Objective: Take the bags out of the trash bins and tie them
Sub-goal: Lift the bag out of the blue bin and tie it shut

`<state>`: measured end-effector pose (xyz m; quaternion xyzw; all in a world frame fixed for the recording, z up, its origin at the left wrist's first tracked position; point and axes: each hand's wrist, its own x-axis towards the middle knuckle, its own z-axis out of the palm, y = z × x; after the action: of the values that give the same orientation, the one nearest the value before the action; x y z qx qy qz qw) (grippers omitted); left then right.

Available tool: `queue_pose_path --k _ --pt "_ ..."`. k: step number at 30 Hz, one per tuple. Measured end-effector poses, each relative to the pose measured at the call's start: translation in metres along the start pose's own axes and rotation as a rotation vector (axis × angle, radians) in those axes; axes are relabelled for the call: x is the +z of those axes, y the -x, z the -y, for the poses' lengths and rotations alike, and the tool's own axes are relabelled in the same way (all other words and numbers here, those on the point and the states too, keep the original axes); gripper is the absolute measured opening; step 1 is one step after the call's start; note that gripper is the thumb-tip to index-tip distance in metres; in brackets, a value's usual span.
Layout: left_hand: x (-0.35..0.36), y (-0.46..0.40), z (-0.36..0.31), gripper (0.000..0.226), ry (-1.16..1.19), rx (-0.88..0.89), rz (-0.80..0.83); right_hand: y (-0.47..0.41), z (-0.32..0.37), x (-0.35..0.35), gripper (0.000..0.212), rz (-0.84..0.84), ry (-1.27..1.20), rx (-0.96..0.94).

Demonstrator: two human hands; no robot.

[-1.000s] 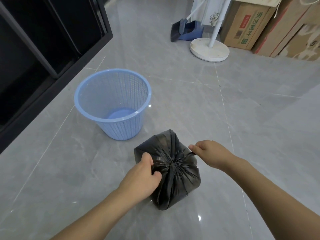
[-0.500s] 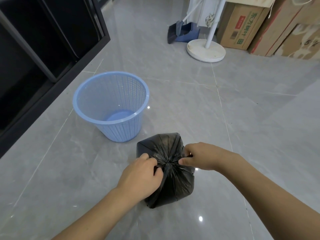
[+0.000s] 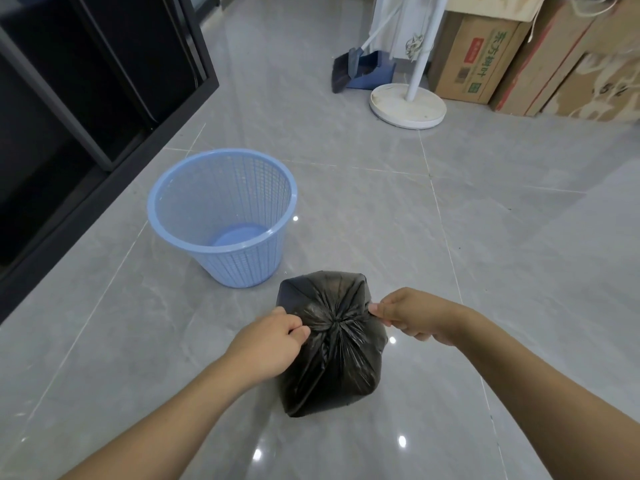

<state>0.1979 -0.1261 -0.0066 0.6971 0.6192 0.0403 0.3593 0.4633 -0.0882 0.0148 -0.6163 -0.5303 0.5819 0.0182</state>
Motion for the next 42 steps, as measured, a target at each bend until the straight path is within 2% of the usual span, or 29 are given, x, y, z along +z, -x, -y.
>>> queue_pose_path --k 2,4,6,8,11,15,19,21,24,26,29,34,42 --pt "-0.004 0.001 0.0 0.039 -0.02 0.043 -0.028 0.001 0.001 0.0 0.043 0.029 -0.22 0.01" --pt "-0.008 0.003 -0.001 0.031 -0.063 0.101 -0.035 0.002 0.002 0.005 0.041 0.066 -0.589 0.04" --pt "-0.013 0.005 -0.003 0.022 -0.212 0.21 -0.1 0.001 0.007 0.015 0.034 0.118 -1.023 0.047" --pt "-0.019 0.006 -0.008 0.021 -0.358 0.371 -0.217 0.0 0.015 0.025 0.025 0.153 -1.326 0.013" --pt "-0.028 0.006 -0.019 0.023 -0.428 0.531 -0.278 -0.004 0.027 0.035 0.019 0.083 -1.463 -0.059" --pt "-0.033 0.006 -0.021 0.022 -0.402 0.518 -0.228 -0.007 0.033 0.042 0.019 -0.053 -1.528 -0.077" --pt "-0.038 0.007 -0.018 0.025 -0.354 0.535 -0.208 -0.008 0.03 0.046 0.02 -0.172 -1.405 -0.077" --pt "-0.039 0.006 -0.019 0.024 -0.354 0.568 -0.209 -0.007 0.029 0.051 0.022 -0.241 -1.131 -0.077" --pt "-0.037 0.005 -0.02 0.019 -0.316 0.543 -0.277 -0.007 0.028 0.06 0.026 -0.37 -0.561 -0.129" --pt "-0.036 0.004 -0.02 0.016 -0.267 0.512 -0.299 -0.007 0.027 0.064 0.031 -0.355 -0.396 -0.164" --pt "-0.033 0.002 -0.02 0.013 -0.18 0.528 -0.274 -0.007 0.027 0.066 0.034 -0.325 -0.289 -0.205" --pt "-0.028 -0.002 -0.018 0.015 -0.054 0.507 -0.286 -0.004 0.032 0.07 0.042 -0.245 -0.281 -0.261" --pt "-0.033 -0.009 -0.015 0.01 0.039 0.452 -0.261 -0.011 0.033 0.075 0.017 -0.214 -0.131 -0.324"
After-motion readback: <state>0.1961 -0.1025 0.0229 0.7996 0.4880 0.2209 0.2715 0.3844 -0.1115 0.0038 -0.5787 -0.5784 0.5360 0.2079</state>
